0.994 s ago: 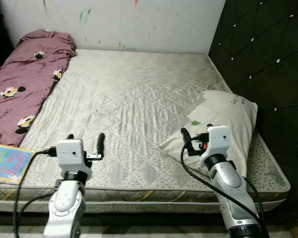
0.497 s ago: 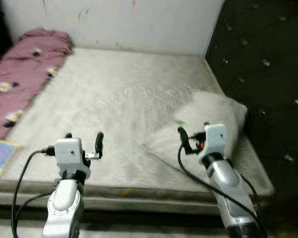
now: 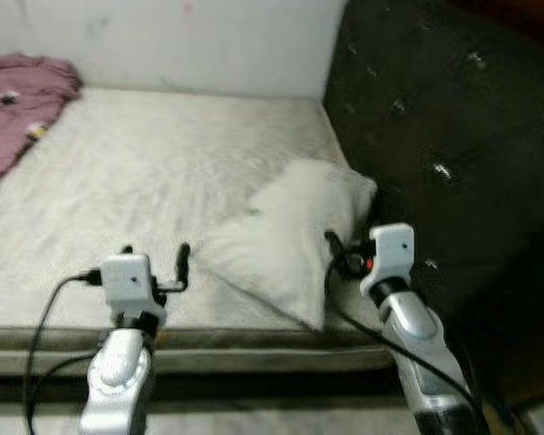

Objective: Clean up the room

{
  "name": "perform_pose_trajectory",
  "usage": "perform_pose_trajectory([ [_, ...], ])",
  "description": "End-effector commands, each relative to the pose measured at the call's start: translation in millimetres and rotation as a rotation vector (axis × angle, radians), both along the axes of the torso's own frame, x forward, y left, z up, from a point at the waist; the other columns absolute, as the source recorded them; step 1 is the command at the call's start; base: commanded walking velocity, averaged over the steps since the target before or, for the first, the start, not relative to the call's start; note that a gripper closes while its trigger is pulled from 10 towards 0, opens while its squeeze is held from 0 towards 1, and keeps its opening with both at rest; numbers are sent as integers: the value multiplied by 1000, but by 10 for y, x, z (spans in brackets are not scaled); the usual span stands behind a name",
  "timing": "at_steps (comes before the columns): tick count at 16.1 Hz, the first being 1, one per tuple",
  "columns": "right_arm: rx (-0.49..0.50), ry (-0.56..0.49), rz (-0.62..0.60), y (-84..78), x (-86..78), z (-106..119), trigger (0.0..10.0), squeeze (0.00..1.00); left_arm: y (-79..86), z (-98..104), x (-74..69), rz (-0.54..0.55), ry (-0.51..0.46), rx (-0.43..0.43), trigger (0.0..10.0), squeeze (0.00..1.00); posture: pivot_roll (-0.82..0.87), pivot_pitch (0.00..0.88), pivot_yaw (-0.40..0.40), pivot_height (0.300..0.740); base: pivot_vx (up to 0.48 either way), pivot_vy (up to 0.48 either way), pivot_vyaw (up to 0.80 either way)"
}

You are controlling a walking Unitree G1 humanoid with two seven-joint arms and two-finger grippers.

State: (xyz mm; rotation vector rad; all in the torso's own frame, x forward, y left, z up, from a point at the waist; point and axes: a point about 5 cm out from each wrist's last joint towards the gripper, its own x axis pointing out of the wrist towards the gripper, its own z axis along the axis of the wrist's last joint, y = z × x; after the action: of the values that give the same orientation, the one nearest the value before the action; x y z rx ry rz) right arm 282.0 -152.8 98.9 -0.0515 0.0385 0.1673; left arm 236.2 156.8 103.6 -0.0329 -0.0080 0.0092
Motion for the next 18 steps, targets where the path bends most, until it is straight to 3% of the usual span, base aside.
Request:
perform_pose_trajectory([
  [1,-1,-20,0,0,29,52,10000,0,18,28,3,-1,-11,2,10000,0,-63,0,-33,740,0,0,0],
  [9,0,-20,2,-1,30,44,10000,0,-8,55,-4,-34,-41,-7,10000,0,-62,0,-36,740,0,0,0],
  [18,3,-21,-1,-3,33,43,10000,0,-9,55,-6,-38,-44,-10,10000,0,-62,0,-35,740,267,0,0],
])
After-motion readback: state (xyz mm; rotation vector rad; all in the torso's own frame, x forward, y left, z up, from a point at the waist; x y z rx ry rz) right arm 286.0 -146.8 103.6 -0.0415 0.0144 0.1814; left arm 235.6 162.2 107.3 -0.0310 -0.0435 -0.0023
